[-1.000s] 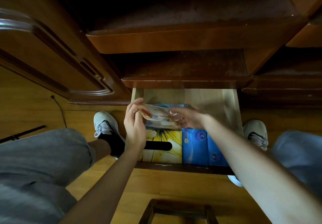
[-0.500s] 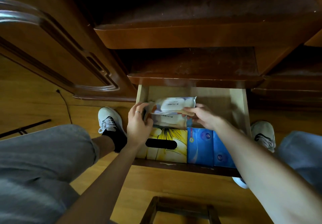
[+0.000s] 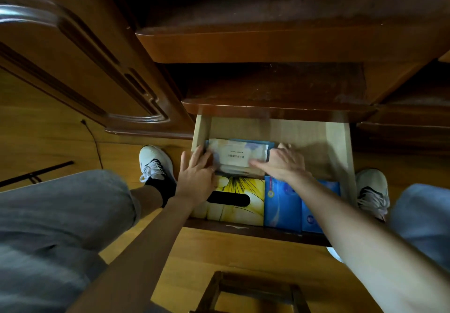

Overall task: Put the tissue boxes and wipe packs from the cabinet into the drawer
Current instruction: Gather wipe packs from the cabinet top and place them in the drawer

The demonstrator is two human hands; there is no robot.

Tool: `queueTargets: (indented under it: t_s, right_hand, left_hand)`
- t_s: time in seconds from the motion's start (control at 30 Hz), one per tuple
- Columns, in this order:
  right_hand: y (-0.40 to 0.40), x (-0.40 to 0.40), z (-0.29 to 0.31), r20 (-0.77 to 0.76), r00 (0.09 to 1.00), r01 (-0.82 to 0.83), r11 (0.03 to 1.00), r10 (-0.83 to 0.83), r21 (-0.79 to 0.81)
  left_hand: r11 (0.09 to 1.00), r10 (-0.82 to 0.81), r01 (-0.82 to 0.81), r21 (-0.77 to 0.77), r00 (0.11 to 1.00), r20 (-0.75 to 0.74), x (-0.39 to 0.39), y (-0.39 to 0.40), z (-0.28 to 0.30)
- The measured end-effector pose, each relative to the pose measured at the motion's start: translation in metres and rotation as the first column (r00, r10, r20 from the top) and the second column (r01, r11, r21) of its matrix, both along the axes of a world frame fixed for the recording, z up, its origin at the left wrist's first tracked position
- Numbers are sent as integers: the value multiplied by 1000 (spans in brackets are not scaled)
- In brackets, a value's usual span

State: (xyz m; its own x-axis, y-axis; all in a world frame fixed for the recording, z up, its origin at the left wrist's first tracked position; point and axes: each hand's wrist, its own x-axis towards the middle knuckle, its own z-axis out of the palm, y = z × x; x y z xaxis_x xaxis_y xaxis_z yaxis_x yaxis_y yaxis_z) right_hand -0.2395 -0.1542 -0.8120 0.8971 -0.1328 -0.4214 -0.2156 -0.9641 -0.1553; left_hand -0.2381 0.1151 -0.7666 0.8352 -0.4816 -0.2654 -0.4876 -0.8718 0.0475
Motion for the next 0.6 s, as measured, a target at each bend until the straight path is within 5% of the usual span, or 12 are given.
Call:
queueTargets:
  t_s: [0.07,0.13,0.3,0.43,0.6]
  right_hand:
    - [0,11,-1,214,974,85,995,-72,-54]
    - [5,24,-4,332,933,124,990,-141,72]
    - [49,49,-14,-26,986,-146,925,166,350]
    - [61,66,-11,-116,965,-179,911,237,372]
    - [60,50,-20,-119,951,-234,918,284,320]
  left_hand:
    - [1000,-24,24,-14,1000,10,-1,4,-1]
    - [998,-44,45,-34,999,26,-4,8,-5]
    - [988,-27,39,-147,996,81,-16,16,-12]
    - [980,143,-116,-164,976,167,-17,16,-15]
    - [940,193,-165,-299,979,70,-14,15,-22]
